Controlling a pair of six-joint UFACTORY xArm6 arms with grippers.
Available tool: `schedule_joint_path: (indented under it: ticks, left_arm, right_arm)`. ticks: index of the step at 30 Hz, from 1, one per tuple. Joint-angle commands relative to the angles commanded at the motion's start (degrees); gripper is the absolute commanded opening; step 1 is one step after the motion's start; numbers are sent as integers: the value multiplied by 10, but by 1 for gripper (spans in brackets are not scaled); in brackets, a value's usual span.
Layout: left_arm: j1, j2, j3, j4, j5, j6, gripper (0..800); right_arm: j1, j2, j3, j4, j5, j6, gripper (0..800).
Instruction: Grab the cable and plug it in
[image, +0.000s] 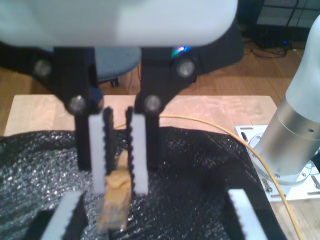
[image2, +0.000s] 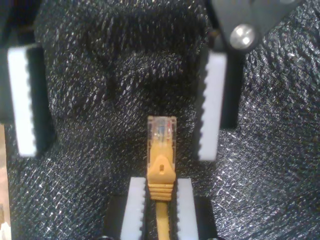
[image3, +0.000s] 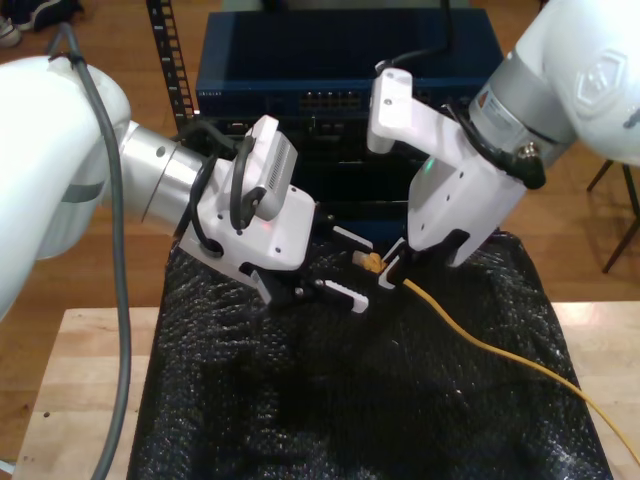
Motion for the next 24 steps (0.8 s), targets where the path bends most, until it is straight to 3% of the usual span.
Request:
schedule_joint_path:
  ticks: [13, 24]
  left_arm:
    - [13, 4, 13, -11, -2, 4, 402]
    - [17, 4, 14, -12, -3, 8, 374]
  right_arm:
    - [-3, -4, 0, 0, 0, 0, 3]
    - [-2, -4, 1, 0, 1, -1, 3]
